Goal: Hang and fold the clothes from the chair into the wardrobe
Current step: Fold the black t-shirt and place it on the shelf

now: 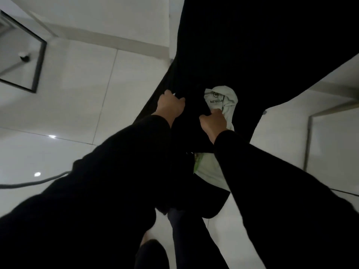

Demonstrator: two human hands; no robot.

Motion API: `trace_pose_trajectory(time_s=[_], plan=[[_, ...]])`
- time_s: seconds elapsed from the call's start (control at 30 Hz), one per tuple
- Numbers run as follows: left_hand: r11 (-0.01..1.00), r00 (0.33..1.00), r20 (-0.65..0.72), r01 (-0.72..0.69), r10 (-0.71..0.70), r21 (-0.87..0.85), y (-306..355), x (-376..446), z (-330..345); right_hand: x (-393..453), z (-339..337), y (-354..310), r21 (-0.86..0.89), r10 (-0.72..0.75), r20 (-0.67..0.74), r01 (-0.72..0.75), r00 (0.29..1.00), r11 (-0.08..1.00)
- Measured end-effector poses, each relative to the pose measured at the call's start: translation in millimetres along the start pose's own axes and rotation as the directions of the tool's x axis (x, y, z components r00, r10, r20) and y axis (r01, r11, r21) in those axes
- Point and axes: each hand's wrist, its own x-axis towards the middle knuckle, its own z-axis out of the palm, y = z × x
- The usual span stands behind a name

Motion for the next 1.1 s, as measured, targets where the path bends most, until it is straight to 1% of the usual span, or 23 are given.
trace_pose_trajectory(time_s=[0.07,0.13,0.2,0.27,0.3,0.4,0.43,0.5,0.53,0.6,0.63,0.67,0.7,0.77,0.87,0.9,0.97,1.03,1.1], plan=[[0.999,0.999,-0.021,-0.037,0.038,0.004,4.9,8.2,7.6,4.7,1.7,2.2,-0.041,0.004,-0.009,-0.005,1.000,0.999],[0.998,0.997,-0.046,-0.056,0.056,0.000,10.6,15.0,10.7,6.8,2.2,3.7,-0.073,0.014,0.019,-0.013,1.000,0.997],[0.997,0.996,-0.048,-0.069,0.069,0.022,16.3,19.5,10.4,7.9,3.2,8.4,-0.105,-0.020,0.064,0.026,0.998,0.994],[0.991,0.992,-0.050,-0.114,0.117,0.065,20.9,19.6,9.0,6.3,4.2,13.1,-0.120,-0.053,0.094,0.064,0.994,0.991],[0.989,0.988,-0.057,-0.138,0.141,0.048,22.5,17.1,7.3,3.0,3.2,13.5,-0.117,-0.059,0.094,0.070,0.994,0.991],[0.983,0.984,-0.041,-0.174,0.172,-0.058,24.1,-2.0,-2.9,-16.2,-6.2,7.3,-0.097,-0.070,0.094,0.079,0.993,0.992],[0.978,0.983,-0.057,-0.180,0.174,-0.108,25.1,-11.0,-9.0,-26.5,-12.2,2.5,-0.092,-0.070,0.089,0.078,0.994,0.993],[0.944,0.982,-0.109,-0.181,0.156,-0.278,26.3,-31.6,-25.0,-52.5,-24.6,-6.7,-0.051,-0.066,0.081,0.070,0.995,0.996],[0.893,0.984,-0.091,-0.175,0.151,-0.413,27.7,-43.8,-34.3,-67.9,-30.1,-10.8,-0.005,-0.062,0.085,0.062,0.994,0.998],[0.718,0.986,0.022,-0.107,0.168,-0.688,32.8,-71.0,-55.3,-100.3,-38.8,-16.6,0.132,-0.040,0.111,0.025,0.993,0.991],[0.631,0.985,0.056,-0.060,0.163,-0.774,35.8,-88.1,-67.7,-115.6,-41.7,-19.1,0.185,-0.039,0.144,0.012,0.989,0.983],[0.573,0.984,0.073,-0.035,0.165,-0.818,38.9,-105.1,-80.2,-135.2,-44.7,-22.2,0.213,-0.041,0.194,-0.001,0.980,0.977],[0.564,0.980,0.077,-0.039,0.182,-0.825,42.0,-123.1,-93.2,-154.4,-46.1,-24.7,0.213,-0.049,0.244,-0.004,0.968,0.977],[0.623,0.965,0.076,-0.100,0.249,-0.776,45.5,-162.3,-119.6,-191.0,-47.0,-27.9,0.210,-0.085,0.276,0.027,0.957,0.977],[0.682,0.920,0.140,-0.163,0.366,-0.713,41.0,-227.2,-157.2,-240.6,-46.4,-27.8,0.237,-0.177,0.215,0.125,0.960,0.964],[0.693,0.900,0.162,-0.185,0.403,-0.697,37.2,-248.0,-169.5,-256.5,-46.7,-27.1,0.256,-0.196,0.166,0.149,0.966,0.955],[0.716,0.864,0.189,-0.244,0.467,-0.654,28.2,-288.3,-192.2,-288.2,-50.4,-25.8,0.317,-0.249,0.021,0.230,0.968,0.920],[0.726,0.823,0.220,-0.296,0.524,-0.621,18.0,-327.9,-213.2,-317.7,-57.0,-23.0,0.320,-0.321,-0.107,0.338,0.941,0.885],[0.718,0.772,0.248,-0.352,0.586,-0.600,9.9,-367.6,-233.1,-348.6,-64.9,-18.7,0.249,-0.407,-0.160,0.435,0.899,0.865]])
